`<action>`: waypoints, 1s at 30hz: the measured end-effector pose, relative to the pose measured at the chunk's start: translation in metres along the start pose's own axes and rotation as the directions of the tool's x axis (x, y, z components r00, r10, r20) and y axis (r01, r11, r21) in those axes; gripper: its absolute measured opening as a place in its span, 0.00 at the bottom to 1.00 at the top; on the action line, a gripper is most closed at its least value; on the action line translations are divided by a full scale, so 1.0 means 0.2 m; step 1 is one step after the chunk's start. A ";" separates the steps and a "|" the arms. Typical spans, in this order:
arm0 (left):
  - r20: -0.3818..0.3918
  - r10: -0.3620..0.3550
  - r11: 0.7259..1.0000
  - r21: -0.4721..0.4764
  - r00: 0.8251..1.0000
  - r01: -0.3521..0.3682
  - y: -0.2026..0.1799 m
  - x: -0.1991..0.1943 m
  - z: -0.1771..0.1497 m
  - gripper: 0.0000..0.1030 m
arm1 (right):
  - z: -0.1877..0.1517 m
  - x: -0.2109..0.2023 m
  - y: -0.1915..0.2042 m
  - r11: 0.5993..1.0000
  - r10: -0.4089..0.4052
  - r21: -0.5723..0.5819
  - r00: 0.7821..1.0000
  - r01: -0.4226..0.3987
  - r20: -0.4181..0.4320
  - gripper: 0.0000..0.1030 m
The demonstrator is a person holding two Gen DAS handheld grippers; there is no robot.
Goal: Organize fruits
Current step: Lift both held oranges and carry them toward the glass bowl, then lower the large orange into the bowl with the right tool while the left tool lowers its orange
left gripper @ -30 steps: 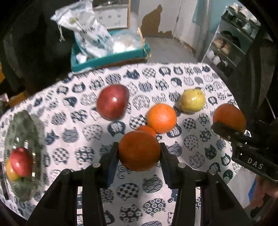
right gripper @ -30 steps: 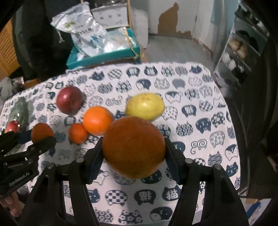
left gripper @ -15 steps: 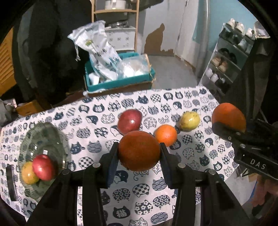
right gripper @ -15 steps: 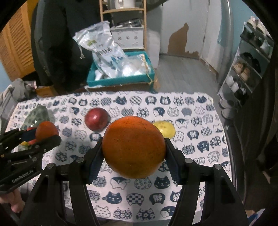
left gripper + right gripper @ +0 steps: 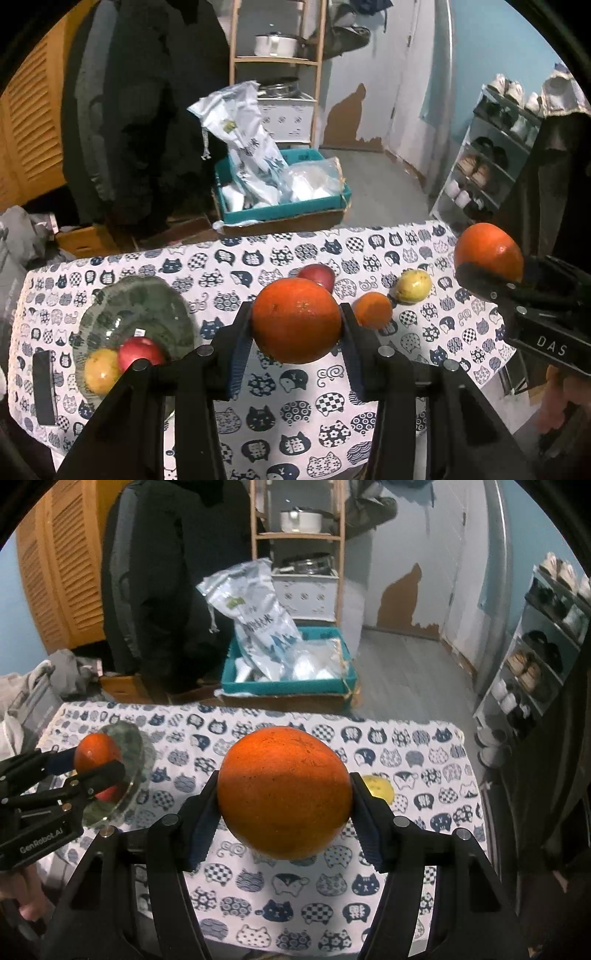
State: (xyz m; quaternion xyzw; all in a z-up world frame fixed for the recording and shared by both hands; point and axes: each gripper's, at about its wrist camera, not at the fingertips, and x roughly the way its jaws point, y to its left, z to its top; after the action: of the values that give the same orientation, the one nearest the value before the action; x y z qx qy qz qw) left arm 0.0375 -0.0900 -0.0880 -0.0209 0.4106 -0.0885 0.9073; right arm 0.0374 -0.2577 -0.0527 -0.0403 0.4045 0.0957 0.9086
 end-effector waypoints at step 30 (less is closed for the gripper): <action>0.047 0.160 0.978 -0.140 0.986 -0.152 0.58 -0.17 0.04 0.44 | 0.24 0.18 0.60 0.982 0.161 -0.096 0.987 -0.162 -0.016 0.63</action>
State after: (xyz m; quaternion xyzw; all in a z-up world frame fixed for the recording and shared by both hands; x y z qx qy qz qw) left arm 0.0373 0.0290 -0.0699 -0.0532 0.3896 0.0118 0.9194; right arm 0.0712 -0.1289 -0.0458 -0.0517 0.4049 0.1886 0.8932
